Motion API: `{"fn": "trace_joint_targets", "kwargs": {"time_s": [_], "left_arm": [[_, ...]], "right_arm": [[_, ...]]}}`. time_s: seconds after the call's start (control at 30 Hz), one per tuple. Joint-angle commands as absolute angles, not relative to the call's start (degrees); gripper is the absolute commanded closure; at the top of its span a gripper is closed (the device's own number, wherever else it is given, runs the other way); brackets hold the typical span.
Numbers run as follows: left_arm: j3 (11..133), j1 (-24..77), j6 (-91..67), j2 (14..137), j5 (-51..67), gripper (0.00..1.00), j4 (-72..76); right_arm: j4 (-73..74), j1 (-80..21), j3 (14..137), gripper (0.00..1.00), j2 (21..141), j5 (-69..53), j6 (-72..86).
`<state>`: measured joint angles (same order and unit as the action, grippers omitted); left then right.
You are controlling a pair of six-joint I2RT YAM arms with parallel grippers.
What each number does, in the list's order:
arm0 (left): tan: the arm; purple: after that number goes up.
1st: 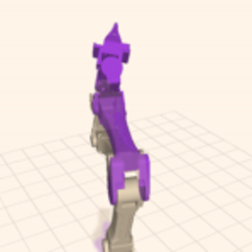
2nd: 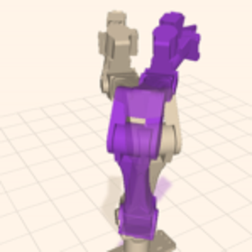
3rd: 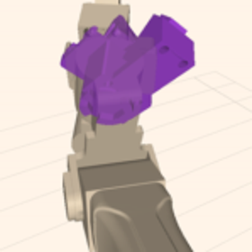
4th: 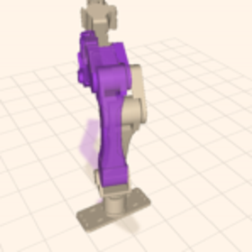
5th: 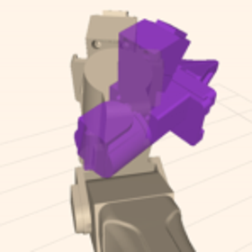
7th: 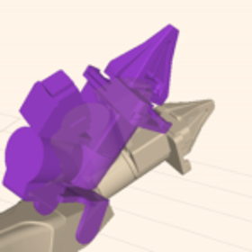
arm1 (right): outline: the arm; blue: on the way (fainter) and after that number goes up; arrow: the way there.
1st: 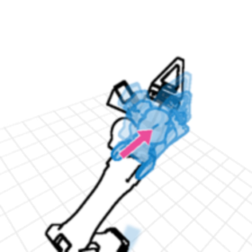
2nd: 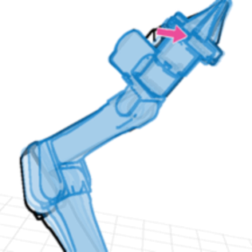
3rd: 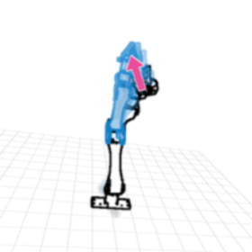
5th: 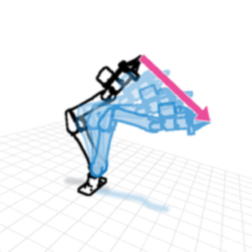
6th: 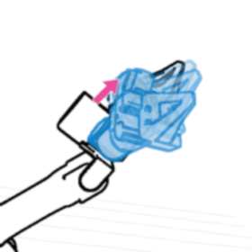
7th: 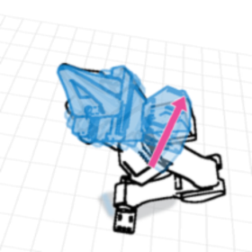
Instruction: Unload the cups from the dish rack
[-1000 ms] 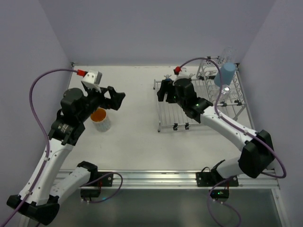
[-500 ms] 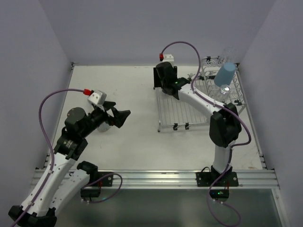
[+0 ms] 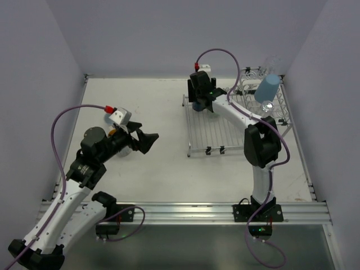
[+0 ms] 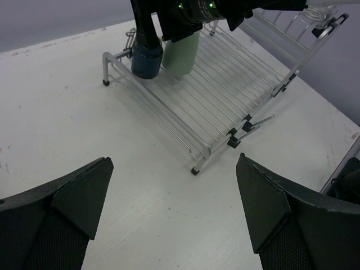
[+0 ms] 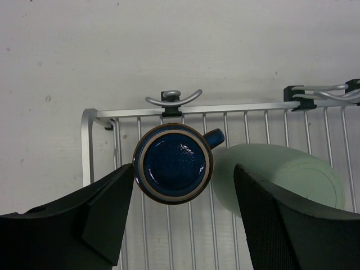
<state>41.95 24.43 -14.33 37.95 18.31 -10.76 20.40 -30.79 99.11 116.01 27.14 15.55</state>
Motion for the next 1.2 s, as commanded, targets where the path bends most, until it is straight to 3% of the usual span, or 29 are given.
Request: {"fn": "trace_joint_targets", "kwargs": {"time_s": [0.0, 0.5, 0.6, 0.7, 0.8, 1.17], "left_arm": [[42.5, 24.6, -13.9, 38.4, 19.0, 0.0, -8.5], [42.5, 24.5, -14.0, 40.1, 18.5, 0.0, -8.3], [42.5, 24.4, -14.1, 40.6, 18.7, 0.0, -8.3], [42.5, 24.4, -14.2, 41.1, 18.6, 0.0, -8.2], [42.6, 24.4, -14.8, 41.7, 18.7, 0.0, -7.8], [43.2, 24.5, -27.1, 48.2, 25.0, 0.0, -1.1]], "right_arm": [[20.2, -30.2, 101.6, 0.26, 117.0, 25.5, 15.6], [18.9, -29.4, 103.4, 0.26, 120.8, 23.1, 16.0], [17.2, -29.1, 102.1, 0.32, 120.0, 22.9, 16.3], [16.3, -29.0, 101.3, 0.57, 119.2, 23.3, 16.1], [14.1, -29.0, 99.1, 0.74, 116.4, 23.6, 15.9], [0.6, -29.3, 85.5, 0.78, 96.4, 17.3, 18.0]]}}
